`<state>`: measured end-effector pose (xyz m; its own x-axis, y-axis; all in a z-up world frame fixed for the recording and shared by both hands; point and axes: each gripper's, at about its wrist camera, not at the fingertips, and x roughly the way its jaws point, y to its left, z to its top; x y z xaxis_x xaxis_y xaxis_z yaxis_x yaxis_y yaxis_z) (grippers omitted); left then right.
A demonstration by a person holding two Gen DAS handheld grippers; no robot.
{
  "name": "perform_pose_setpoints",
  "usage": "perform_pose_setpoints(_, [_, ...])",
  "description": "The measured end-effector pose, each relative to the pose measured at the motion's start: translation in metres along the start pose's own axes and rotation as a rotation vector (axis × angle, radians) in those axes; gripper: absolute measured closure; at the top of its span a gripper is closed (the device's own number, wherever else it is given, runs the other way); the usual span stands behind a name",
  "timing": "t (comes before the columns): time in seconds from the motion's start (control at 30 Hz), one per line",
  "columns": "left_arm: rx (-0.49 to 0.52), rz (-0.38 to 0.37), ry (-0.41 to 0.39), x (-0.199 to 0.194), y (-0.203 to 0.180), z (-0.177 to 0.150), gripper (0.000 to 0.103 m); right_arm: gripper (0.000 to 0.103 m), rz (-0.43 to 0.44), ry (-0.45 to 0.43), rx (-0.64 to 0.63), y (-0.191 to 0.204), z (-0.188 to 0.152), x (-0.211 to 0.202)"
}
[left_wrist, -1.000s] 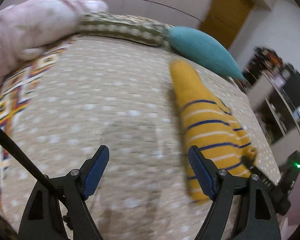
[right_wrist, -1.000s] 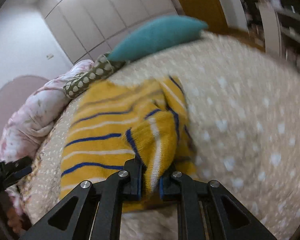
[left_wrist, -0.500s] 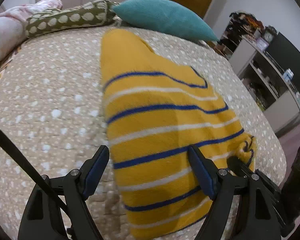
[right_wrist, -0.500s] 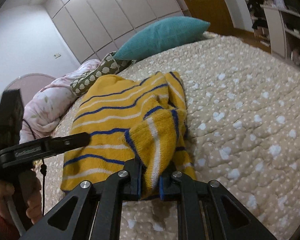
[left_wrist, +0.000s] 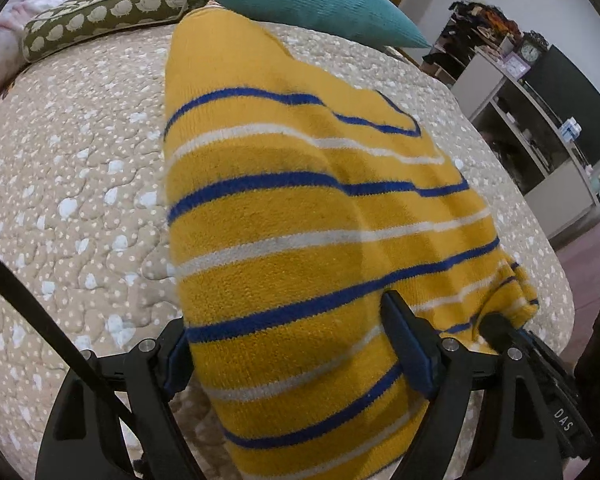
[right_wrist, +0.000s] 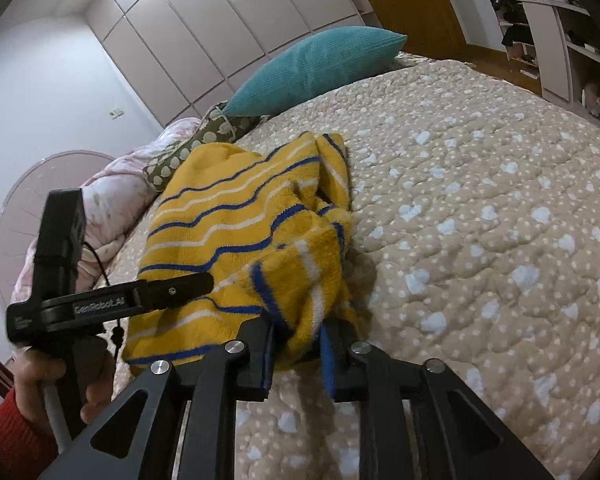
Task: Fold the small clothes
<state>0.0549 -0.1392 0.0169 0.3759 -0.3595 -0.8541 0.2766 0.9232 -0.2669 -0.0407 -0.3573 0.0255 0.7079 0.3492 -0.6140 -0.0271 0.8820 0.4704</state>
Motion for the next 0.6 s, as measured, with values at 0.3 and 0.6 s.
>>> perform_pose_setpoints(0.3, [0.020, -0.039, -0.080, -0.059, 0.010, 0.005, 0.022, 0.073, 0.011, -0.054, -0.022, -0.006, 0.009, -0.036])
perform_pose_setpoints(0.6, [0.059, 0.055, -0.148, -0.053, -0.004, 0.036, 0.022, 0.061, 0.125, -0.027, -0.018, -0.010, 0.085, 0.006])
